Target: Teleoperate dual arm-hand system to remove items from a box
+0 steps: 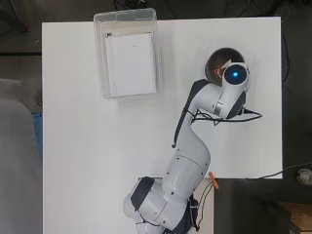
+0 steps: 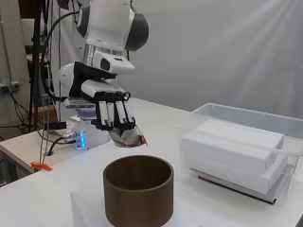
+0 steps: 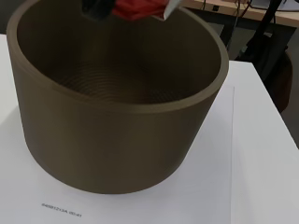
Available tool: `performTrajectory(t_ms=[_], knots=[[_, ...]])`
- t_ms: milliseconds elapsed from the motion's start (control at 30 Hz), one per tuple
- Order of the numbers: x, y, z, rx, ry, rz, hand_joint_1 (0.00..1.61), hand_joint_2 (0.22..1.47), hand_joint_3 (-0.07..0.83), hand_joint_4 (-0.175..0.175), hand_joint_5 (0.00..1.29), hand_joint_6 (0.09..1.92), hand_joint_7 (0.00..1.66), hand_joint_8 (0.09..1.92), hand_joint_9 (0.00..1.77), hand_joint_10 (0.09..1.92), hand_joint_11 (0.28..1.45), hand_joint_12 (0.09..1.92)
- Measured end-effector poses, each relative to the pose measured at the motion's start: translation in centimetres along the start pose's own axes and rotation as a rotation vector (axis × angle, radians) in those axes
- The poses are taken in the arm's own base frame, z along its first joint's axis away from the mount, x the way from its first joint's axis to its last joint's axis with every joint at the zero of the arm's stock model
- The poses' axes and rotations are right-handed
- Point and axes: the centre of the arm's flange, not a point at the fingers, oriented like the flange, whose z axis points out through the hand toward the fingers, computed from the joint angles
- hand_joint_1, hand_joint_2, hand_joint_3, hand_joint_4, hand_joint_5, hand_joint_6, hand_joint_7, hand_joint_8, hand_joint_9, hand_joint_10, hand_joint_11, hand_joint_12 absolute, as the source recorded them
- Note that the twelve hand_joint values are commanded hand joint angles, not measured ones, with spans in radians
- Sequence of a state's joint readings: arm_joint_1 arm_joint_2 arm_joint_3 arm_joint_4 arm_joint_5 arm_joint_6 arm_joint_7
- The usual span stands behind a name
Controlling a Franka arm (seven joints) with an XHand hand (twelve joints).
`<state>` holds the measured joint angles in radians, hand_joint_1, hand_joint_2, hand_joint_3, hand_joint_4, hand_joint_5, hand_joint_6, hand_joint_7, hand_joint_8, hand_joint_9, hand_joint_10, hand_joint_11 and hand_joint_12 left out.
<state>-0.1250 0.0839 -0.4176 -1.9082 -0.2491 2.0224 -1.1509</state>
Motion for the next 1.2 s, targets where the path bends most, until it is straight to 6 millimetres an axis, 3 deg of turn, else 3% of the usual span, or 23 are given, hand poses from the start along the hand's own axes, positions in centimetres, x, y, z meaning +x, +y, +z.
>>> performTrajectory(t_ms=[133, 200, 233, 267, 333, 400, 467, 533, 633, 733, 833, 900, 1067, 1200], knots=[[-0.7, 0.7, 1.4, -0.004, 0.0, 0.027, 1.04, 1.14, -0.001, 0.11, 0.94, 1.06, 0.92, 1.92, 1.18, 1.92, 1.02, 1.92], [-0.8, 0.7, 1.4, -0.003, 0.001, 0.031, 0.48, 0.8, -0.024, 0.096, 0.33, 0.37, 0.32, 0.72, 0.45, 0.81, 0.56, 0.93], [-0.9, 0.7, 1.4, 0.001, -0.002, 0.029, 0.31, 0.7, -0.021, 0.083, 0.17, 0.19, 0.16, 0.37, 0.23, 0.44, 0.44, 0.57], [-0.9, 0.9, 1.6, 0.015, -0.007, 0.027, 0.22, 0.65, -0.013, 0.074, 0.08, 0.09, 0.08, 0.18, 0.13, 0.23, 0.39, 0.33], [-0.8, 1.8, 2.5, 0.073, -0.032, 0.025, 0.15, 0.62, -0.003, 0.065, 0.02, 0.09, 0.02, 0.09, 0.07, 0.09, 0.39, 0.1], [0.5, 4.0, 3.3, 0.12, -0.077, 0.016, 0.09, 0.65, 0.005, 0.038, 0.0, 0.09, 0.02, 0.09, 0.12, 0.09, 0.4, 0.09], [2.4, 6.5, 3.2, 0.093, -0.099, -0.001, 0.04, 0.72, 0.007, 0.035, 0.11, 0.09, 0.13, 0.09, 0.29, 0.09, 0.44, 0.09], [4.0, 8.6, 1.4, 0.015, -0.085, -0.023, 0.02, 0.78, 0.01, 0.042, 0.18, 0.09, 0.19, 0.09, 0.35, 0.09, 0.46, 0.09], [4.1, 8.7, -1.9, -0.044, -0.041, -0.046, 0.03, 0.81, 0.013, 0.042, 0.2, 0.09, 0.23, 0.09, 0.36, 0.09, 0.46, 0.09], [3.1, 4.9, -4.8, -0.045, 0.02, -0.093, 0.01, 0.79, 0.001, 0.037, 0.17, 0.09, 0.19, 0.09, 0.32, 0.09, 0.44, 0.09], [2.9, -0.9, -6.5, -0.029, 0.084, -0.162, 0.02, 0.8, 0.005, 0.032, 0.16, 0.09, 0.2, 0.09, 0.33, 0.09, 0.46, 0.09], [1.8, -5.1, -9.5, -0.046, 0.143, -0.205, 0.01, 0.8, 0.004, 0.034, 0.16, 0.09, 0.22, 0.09, 0.35, 0.09, 0.48, 0.09], [-0.3, -12.0, -14.5, -0.129, 0.226, -0.278, 0.0, 0.78, -0.008, 0.038, 0.18, 0.09, 0.25, 0.09, 0.39, 0.09, 0.49, 0.09], [-1.8, -17.0, -17.3, -0.171, 0.261, -0.327, 0.07, 0.79, 0.002, 0.044, 0.22, 0.09, 0.32, 0.09, 0.44, 0.09, 0.51, 0.09]])
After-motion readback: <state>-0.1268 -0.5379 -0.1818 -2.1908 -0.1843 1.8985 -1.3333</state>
